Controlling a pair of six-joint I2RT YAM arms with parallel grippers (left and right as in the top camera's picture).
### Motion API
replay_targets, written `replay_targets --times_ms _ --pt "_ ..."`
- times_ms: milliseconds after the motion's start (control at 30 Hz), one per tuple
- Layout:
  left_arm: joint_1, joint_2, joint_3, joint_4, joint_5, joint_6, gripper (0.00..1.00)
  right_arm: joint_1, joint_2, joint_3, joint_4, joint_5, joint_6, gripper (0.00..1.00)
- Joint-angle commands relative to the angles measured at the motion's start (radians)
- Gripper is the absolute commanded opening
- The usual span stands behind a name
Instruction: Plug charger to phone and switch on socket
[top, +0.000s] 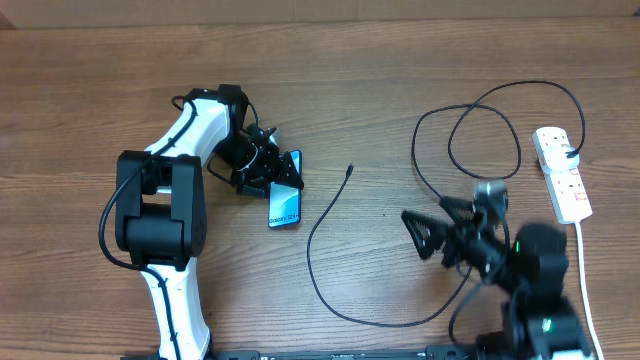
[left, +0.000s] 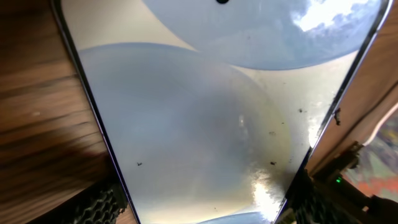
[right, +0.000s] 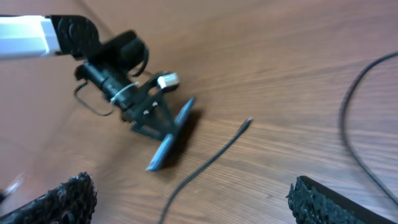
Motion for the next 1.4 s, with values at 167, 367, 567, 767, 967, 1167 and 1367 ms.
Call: replay_targets --times_ms 167,367,567,767,967,1167,1367 --pt "-0.007 0.01 -0.003 0.0 0.118 0.026 0.76 0.066 0.564 0.229 0.123 -0.436 0.01 1.0" --pt "-0.007 0.01 -0.003 0.0 0.118 0.026 0.76 0.261 0.874 0.229 0.265 -0.277 0.1 1.0" --pt "-0.007 0.01 -0.003 -0.003 0.118 0.026 0.76 0.425 1.016 0.229 0.578 -0.122 0.246 1.0" --pt "-0.012 0.01 -0.003 -0.01 0.118 0.027 0.76 0.476 1.095 0.229 0.724 0.041 0.378 0.96" --pt "-0.039 0.01 -0.003 -0.011 0.117 0.033 0.77 0.484 1.181 0.23 0.753 0.043 0.435 0.8" --pt "-0.064 0.01 -0.003 -0.012 0.117 0.029 0.77 0.517 1.217 0.233 0.804 0.135 0.434 0.69" --pt "-0.092 0.01 -0.003 -0.017 0.116 0.029 0.78 0.535 1.23 0.233 0.8 0.142 0.453 0.63"
